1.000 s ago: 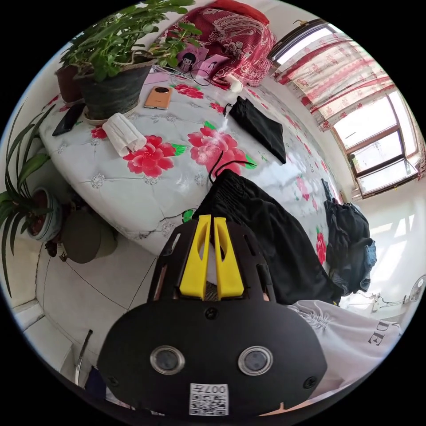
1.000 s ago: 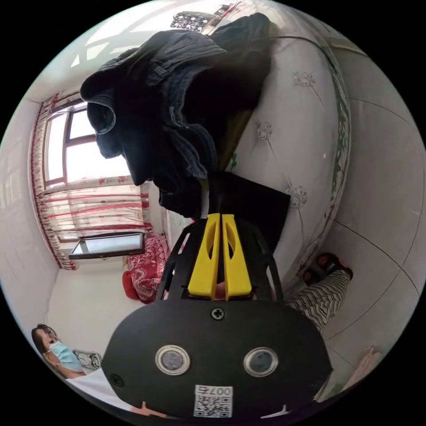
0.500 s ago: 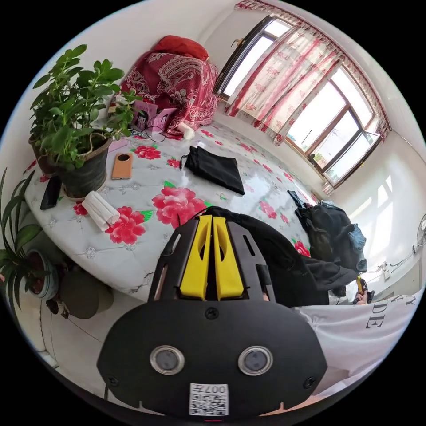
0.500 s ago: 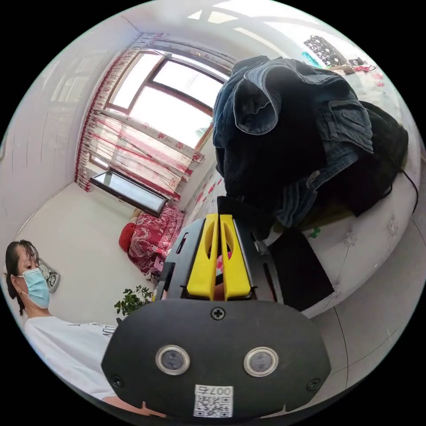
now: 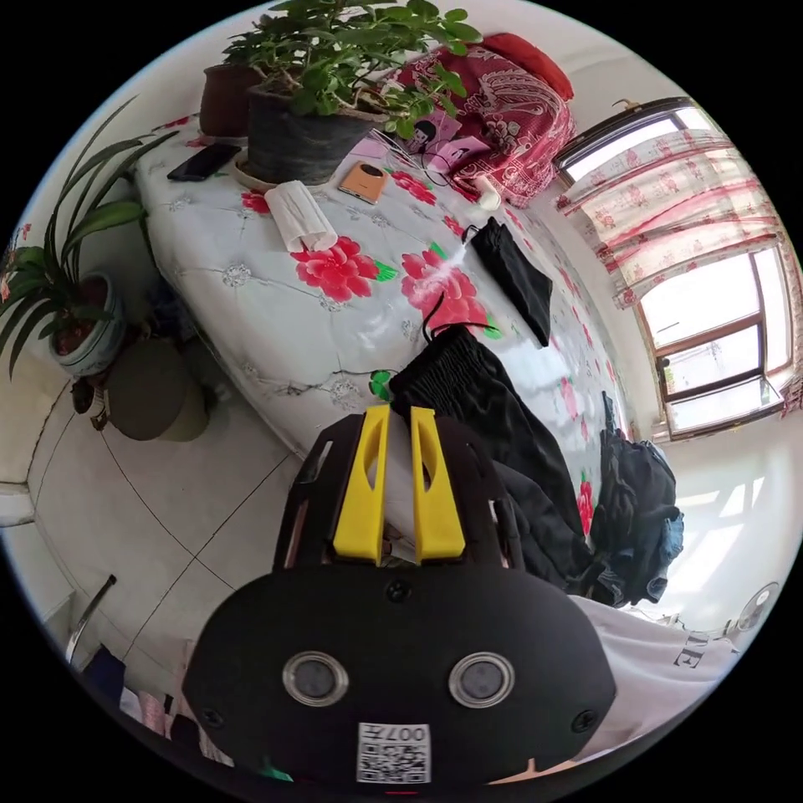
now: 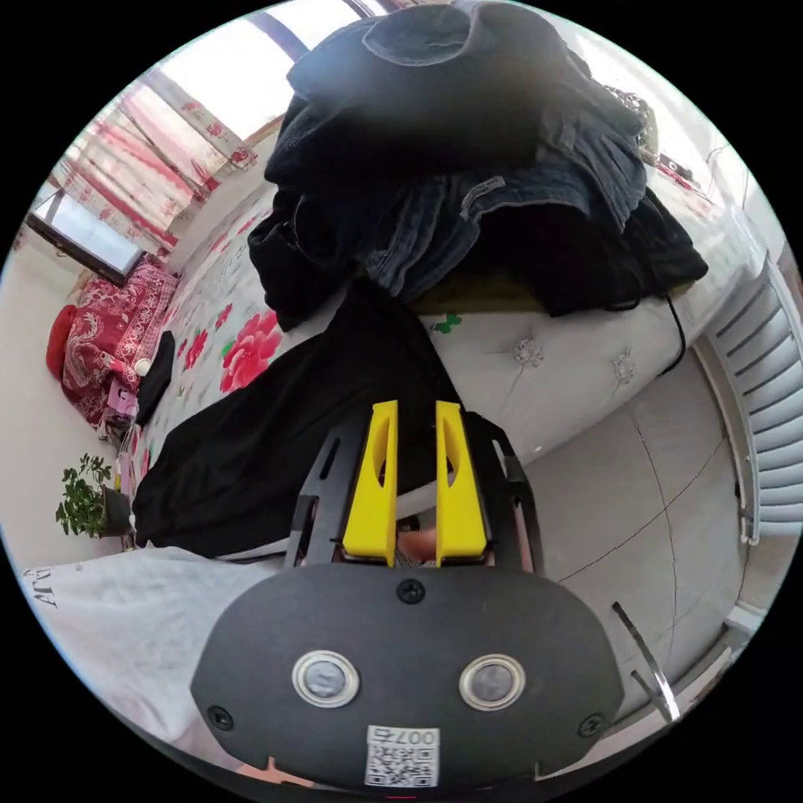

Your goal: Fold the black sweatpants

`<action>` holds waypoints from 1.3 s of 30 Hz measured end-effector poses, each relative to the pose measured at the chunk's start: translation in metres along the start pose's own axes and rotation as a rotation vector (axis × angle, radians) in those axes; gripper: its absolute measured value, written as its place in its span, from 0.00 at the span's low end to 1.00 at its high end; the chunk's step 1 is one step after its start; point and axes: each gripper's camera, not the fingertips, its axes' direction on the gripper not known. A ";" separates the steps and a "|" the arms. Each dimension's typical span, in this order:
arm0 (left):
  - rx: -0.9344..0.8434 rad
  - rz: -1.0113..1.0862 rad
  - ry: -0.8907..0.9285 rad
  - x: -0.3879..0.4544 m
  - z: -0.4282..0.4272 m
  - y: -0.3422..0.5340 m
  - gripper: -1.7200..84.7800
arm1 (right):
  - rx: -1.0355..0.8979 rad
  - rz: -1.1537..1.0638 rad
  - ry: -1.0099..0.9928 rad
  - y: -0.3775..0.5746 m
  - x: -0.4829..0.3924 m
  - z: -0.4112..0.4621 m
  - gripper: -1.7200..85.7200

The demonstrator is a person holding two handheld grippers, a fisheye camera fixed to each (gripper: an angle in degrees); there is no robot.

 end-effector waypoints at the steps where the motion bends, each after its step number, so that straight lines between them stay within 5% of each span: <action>1: -0.008 0.005 -0.004 0.004 0.003 -0.001 0.08 | -0.015 -0.065 0.027 -0.006 -0.018 0.008 0.07; 7: -0.079 0.037 -0.029 0.044 0.036 -0.008 0.09 | -0.111 -0.284 0.161 -0.038 -0.090 0.060 0.08; 16: -0.099 0.028 -0.071 0.054 0.028 -0.012 0.09 | -0.210 -0.331 0.277 -0.049 -0.131 0.113 0.04; 27: -0.077 -0.020 0.006 0.039 0.038 -0.020 0.09 | -0.036 -0.279 -0.069 -0.037 -0.126 0.041 0.05; 39: -0.095 -0.074 -0.002 0.036 0.033 -0.027 0.10 | -0.243 -0.382 0.181 -0.028 -0.178 0.120 0.10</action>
